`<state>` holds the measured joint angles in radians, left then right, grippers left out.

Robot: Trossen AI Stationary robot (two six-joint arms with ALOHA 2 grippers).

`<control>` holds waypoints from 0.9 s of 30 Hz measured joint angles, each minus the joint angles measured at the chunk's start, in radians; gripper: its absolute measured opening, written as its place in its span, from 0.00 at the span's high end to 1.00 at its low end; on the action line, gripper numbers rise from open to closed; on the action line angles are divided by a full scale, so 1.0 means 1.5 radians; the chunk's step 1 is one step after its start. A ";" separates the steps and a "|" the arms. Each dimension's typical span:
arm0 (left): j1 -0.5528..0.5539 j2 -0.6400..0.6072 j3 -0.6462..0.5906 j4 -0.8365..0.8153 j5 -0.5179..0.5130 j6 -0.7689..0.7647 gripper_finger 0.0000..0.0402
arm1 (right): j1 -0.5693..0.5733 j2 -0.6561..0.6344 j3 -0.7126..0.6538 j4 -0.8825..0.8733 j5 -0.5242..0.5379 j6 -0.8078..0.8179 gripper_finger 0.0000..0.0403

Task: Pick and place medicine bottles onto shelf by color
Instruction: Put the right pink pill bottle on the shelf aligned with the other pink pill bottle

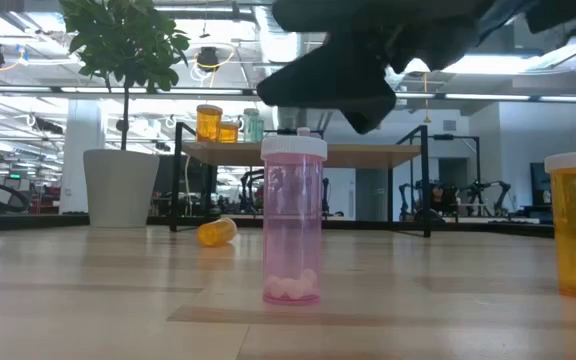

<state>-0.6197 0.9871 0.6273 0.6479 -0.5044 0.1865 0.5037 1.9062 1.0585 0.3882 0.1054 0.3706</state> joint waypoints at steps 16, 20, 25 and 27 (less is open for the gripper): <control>0.000 0.000 0.000 -0.007 -0.001 -0.015 0.43 | 0.008 0.033 0.006 -0.041 0.007 0.038 0.41; 0.000 0.000 0.000 -0.010 -0.001 -0.020 0.43 | 0.009 0.037 0.005 -0.046 0.016 0.039 0.41; 0.000 0.000 0.000 -0.010 -0.001 -0.025 0.43 | 0.009 0.041 0.005 -0.046 0.019 0.029 0.42; 0.000 0.000 0.000 -0.010 -0.001 -0.025 0.43 | 0.009 0.052 0.005 -0.047 0.019 0.029 0.44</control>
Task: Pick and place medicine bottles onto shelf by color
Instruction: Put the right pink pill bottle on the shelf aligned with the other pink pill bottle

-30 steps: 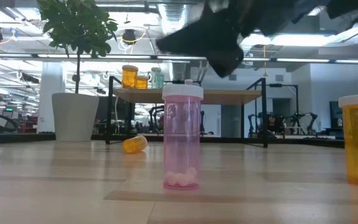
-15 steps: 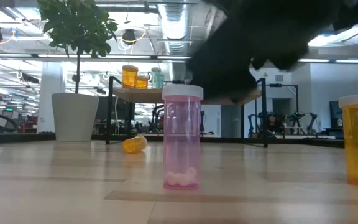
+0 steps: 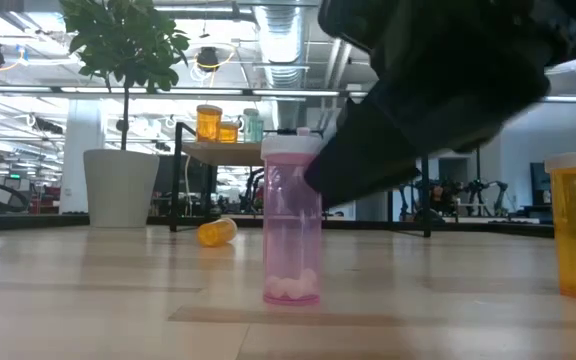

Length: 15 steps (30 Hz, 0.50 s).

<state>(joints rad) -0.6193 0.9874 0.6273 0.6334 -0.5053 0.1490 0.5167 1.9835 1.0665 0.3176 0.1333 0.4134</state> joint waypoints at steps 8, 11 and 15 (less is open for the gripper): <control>0.000 0.000 0.000 0.000 0.000 0.000 0.43 | 0.000 0.001 -0.001 0.008 0.000 -0.017 0.55; 0.000 0.000 0.000 0.000 0.000 0.000 0.43 | 0.000 0.001 -0.001 0.010 0.000 -0.020 0.60; 0.000 0.000 0.000 -0.003 0.000 0.000 0.43 | -0.001 0.000 -0.001 0.011 0.000 -0.020 0.66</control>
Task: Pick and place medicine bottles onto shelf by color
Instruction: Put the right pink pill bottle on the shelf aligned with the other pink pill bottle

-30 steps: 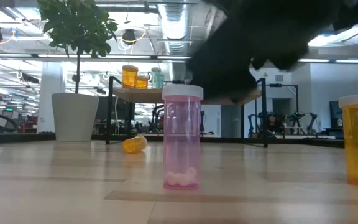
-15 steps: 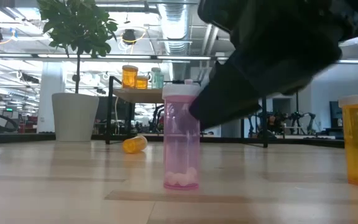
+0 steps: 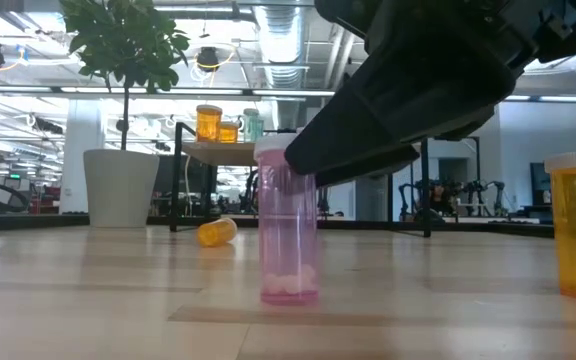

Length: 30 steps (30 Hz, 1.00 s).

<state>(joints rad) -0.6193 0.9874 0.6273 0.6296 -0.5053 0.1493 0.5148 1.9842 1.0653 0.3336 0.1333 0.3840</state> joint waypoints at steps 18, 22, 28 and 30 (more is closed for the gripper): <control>0.000 0.000 0.000 0.011 -0.003 -0.003 0.43 | -0.088 -0.129 0.004 -0.093 0.001 -0.118 0.69; 0.000 0.000 0.000 0.011 0.000 -0.003 0.43 | -0.145 -0.216 0.005 -0.137 0.029 -0.193 0.69; 0.000 0.000 0.000 0.009 0.001 -0.003 0.43 | -0.264 -0.324 0.005 -0.173 0.103 -0.279 0.69; 0.000 0.000 0.000 0.010 0.001 -0.002 0.43 | -0.314 -0.344 0.005 -0.182 0.108 -0.289 0.68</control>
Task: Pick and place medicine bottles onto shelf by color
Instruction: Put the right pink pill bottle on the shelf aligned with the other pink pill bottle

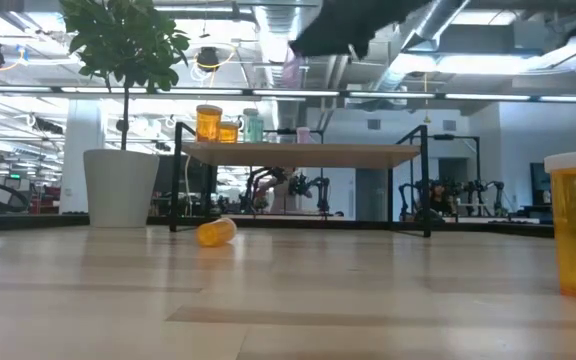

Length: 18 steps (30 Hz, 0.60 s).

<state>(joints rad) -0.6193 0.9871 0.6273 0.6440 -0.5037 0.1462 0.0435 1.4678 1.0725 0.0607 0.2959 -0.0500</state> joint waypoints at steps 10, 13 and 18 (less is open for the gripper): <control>0.001 0.000 0.000 -0.001 -0.002 0.014 0.43 | -0.192 0.016 0.001 0.020 -0.002 0.022 0.67; 0.001 0.000 0.000 0.000 -0.006 0.017 0.43 | -0.231 0.024 -0.002 0.019 -0.003 0.031 0.67; 0.002 0.000 0.000 -0.001 -0.013 0.020 0.43 | -0.269 0.049 -0.001 0.029 -0.029 0.050 0.67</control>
<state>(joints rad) -0.6167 0.9871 0.6273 0.6419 -0.5232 0.1759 -0.3599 1.5412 1.0704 0.1039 0.2519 0.0257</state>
